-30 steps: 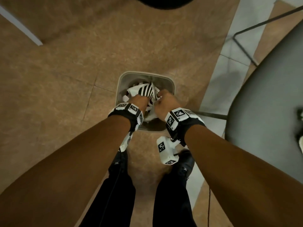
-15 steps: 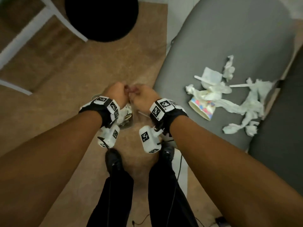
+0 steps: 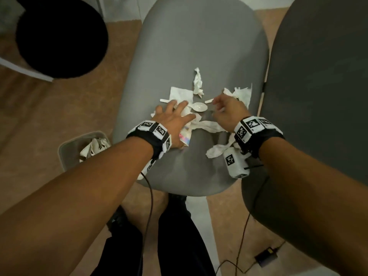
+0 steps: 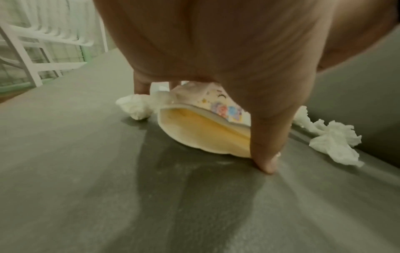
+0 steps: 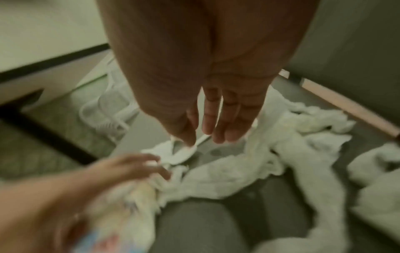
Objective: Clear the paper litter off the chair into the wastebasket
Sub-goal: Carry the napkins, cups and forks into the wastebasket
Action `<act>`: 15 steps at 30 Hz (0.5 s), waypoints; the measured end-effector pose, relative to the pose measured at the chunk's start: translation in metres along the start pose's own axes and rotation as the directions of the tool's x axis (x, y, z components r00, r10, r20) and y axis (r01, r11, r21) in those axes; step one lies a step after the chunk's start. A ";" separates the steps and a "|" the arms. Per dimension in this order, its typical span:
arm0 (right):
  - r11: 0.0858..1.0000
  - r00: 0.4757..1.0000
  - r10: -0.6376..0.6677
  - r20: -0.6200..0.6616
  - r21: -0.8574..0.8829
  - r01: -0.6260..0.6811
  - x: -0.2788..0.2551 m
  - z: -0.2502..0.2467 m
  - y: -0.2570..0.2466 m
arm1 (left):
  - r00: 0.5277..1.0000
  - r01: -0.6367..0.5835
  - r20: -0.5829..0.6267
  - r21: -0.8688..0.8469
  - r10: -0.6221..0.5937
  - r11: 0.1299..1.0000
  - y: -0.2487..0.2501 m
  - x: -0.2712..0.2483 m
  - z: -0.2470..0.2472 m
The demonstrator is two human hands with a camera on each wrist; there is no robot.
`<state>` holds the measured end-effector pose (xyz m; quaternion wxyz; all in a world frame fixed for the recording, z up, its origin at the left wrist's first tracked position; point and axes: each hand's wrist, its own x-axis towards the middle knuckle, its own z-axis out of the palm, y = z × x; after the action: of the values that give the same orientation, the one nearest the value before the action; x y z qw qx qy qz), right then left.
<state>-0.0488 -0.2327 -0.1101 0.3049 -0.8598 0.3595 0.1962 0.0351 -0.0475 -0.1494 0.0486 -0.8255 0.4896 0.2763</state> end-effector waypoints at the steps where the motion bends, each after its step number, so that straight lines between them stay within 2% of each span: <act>1: 0.994 0.996 -0.044 0.074 -0.098 0.051 -0.003 0.000 0.006 | 1.000 -0.001 -0.012 -0.003 0.001 1.000 0.000 0.002 -0.002; 3: 0.968 0.979 -0.088 0.186 -0.215 0.128 -0.004 0.010 0.015 | 0.999 0.006 -0.044 -0.038 -0.008 0.999 0.001 0.005 -0.005; 4: 0.963 0.977 -0.087 0.193 -0.234 0.132 -0.002 0.017 0.016 | 0.999 0.013 -0.052 -0.069 -0.016 0.998 0.000 0.006 -0.006; 8: 0.964 0.984 -0.113 0.135 -0.223 0.141 0.005 0.032 0.011 | 0.996 0.045 -0.073 -0.190 -0.060 0.981 -0.001 0.007 -0.005; 13: 0.989 0.994 -0.107 0.028 -0.095 0.109 0.009 0.035 0.001 | 0.989 0.052 -0.136 -0.026 -0.055 0.998 -0.006 0.007 -0.007; 15: 0.990 0.991 -0.132 0.007 -0.056 0.132 0.014 0.030 -0.002 | 0.992 0.029 -0.124 -0.048 -0.035 0.998 -0.008 0.010 -0.009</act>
<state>-0.0414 -0.2193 -0.1392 0.2937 -0.8896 0.2957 0.1871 0.0490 -0.0542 -0.1479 0.0032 -0.8499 0.4718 0.2346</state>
